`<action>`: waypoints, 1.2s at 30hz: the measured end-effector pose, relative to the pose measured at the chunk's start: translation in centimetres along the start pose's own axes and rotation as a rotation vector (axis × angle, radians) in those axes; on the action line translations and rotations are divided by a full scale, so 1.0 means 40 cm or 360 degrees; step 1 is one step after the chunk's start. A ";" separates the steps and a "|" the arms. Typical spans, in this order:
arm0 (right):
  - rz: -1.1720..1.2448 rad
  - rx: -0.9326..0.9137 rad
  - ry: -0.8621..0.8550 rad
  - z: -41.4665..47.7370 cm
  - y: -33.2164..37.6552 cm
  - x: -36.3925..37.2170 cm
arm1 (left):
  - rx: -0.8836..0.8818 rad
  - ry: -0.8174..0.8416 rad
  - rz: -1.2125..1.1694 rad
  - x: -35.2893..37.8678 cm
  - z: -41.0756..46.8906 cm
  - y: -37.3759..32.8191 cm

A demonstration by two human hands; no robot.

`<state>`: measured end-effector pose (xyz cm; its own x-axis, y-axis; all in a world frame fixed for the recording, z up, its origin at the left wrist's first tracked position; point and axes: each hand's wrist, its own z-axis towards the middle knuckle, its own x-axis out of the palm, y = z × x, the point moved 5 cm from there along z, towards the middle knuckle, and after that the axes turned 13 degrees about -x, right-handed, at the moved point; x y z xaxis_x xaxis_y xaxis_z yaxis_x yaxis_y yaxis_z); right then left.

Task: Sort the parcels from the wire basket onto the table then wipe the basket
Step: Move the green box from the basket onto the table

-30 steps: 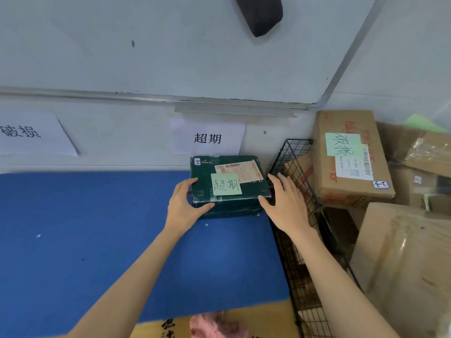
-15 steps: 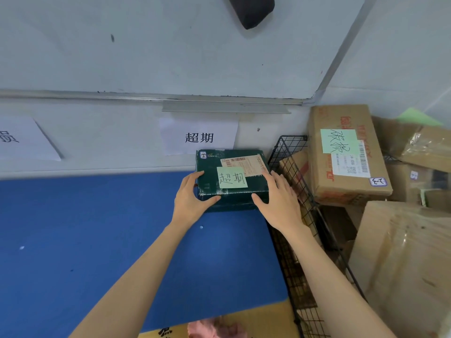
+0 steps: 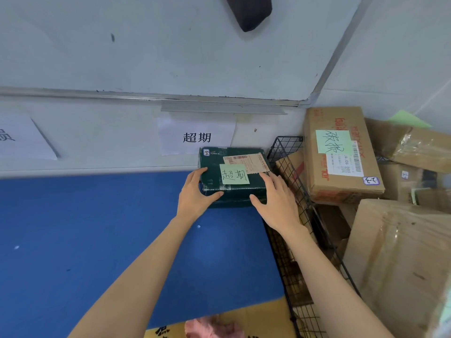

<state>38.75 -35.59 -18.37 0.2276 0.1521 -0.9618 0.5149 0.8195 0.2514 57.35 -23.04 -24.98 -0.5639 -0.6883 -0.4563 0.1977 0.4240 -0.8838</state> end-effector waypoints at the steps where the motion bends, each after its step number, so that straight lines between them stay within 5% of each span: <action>1: -0.0005 0.0001 -0.0003 -0.002 -0.001 -0.002 | -0.0002 -0.0001 0.0000 0.001 -0.001 -0.001; 14: -0.0082 -0.0010 0.0036 -0.012 0.007 -0.009 | -0.0001 0.0052 0.0216 -0.025 -0.013 0.002; 25: -0.0129 -0.0163 0.0084 0.012 0.139 -0.026 | 0.0172 -0.0269 0.0977 -0.223 -0.074 -0.040; 36: -0.0300 -0.0369 -0.0081 -0.008 0.244 -0.203 | 0.0380 -0.0506 0.1225 -0.350 -0.182 -0.177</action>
<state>41.66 -28.64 -8.16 0.1900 -0.0379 -0.9810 0.3508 0.9359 0.0318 58.00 -12.13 -11.58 0.0399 -0.4077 -0.9123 0.6156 0.7292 -0.2989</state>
